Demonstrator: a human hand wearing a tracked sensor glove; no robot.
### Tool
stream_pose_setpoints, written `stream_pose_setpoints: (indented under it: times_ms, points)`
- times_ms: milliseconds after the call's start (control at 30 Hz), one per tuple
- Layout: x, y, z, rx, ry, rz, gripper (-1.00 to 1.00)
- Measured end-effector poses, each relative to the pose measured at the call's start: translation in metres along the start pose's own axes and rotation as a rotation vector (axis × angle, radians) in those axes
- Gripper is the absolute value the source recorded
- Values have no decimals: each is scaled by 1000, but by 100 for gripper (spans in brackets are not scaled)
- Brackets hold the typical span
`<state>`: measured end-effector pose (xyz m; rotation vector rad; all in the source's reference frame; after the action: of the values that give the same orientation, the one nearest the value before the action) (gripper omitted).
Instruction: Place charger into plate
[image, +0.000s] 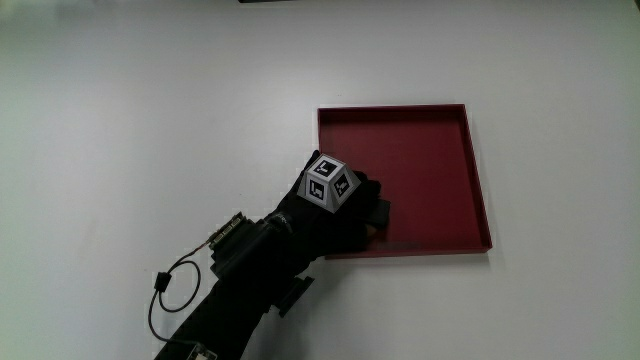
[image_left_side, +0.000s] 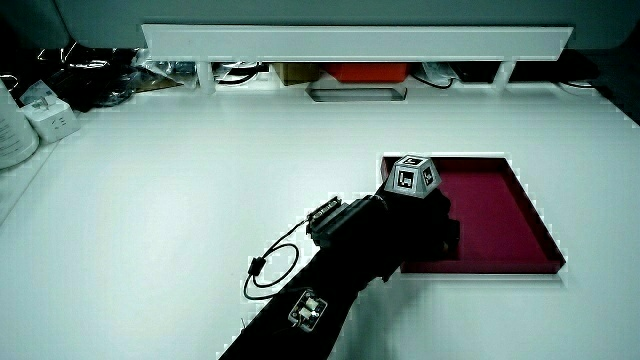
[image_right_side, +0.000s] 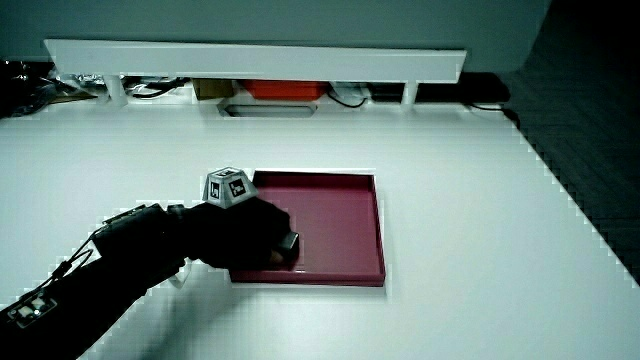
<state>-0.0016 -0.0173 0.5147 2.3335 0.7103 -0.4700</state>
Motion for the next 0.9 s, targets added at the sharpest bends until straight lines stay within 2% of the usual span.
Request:
stream_pose_setpoints:
  times_ms: [100,267,367,400,467,533,567,633,800,900]
  points:
    - [1,0,0,-9,5,8,-18]
    - [-2,-2,-1,18,7,15,-47]
    - [-2,-7,5,26,-24,20,-65]
    - [-3,-8,7,49,-26,-10,-71]
    - [-3,-15,18,75,-30,-8,-82]
    - [-6,-19,26,114,-11,-46,-94]
    - [-10,-20,29,136,-23,-72,-100]
    - [-18,-26,36,179,-43,-115,-100]
    - [-23,-55,80,235,-11,-123,-100]
    - [-33,-64,96,254,44,-136,-100]
